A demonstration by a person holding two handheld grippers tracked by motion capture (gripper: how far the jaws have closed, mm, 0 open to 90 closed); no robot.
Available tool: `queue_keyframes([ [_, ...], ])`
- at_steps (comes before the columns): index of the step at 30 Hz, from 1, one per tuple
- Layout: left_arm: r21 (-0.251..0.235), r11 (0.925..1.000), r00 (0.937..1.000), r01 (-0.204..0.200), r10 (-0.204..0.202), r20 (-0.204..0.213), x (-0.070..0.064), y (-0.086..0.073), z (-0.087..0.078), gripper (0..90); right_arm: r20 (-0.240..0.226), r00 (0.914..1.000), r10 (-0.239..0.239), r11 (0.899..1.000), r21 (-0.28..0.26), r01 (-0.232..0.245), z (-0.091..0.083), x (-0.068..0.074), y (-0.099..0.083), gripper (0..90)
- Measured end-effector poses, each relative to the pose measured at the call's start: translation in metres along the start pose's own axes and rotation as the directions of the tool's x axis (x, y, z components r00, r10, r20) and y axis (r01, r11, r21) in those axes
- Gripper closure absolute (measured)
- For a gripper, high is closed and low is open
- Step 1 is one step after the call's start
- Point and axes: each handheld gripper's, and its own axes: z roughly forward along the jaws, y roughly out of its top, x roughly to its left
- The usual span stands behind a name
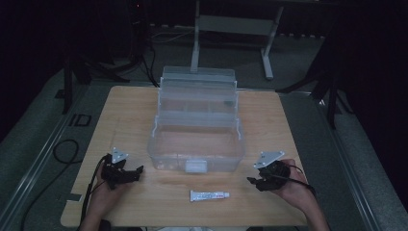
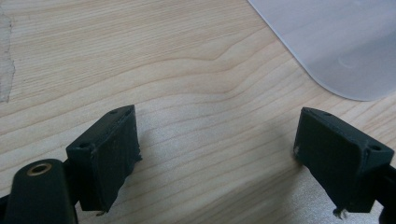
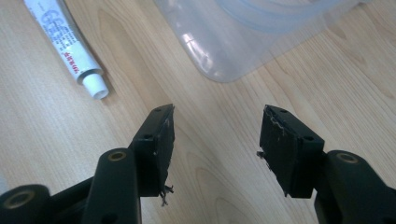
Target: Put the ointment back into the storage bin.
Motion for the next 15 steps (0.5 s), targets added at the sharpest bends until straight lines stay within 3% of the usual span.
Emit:
queue_keyframes([
  [15, 0.000, 1.0000, 1.0000, 0.001, -0.001, 0.000, 0.000, 0.000, 0.000, 14.4, -0.031, 0.9969, -0.072, 0.997, 0.009, 0.072, 0.002, 0.007, 0.017, 44.5],
])
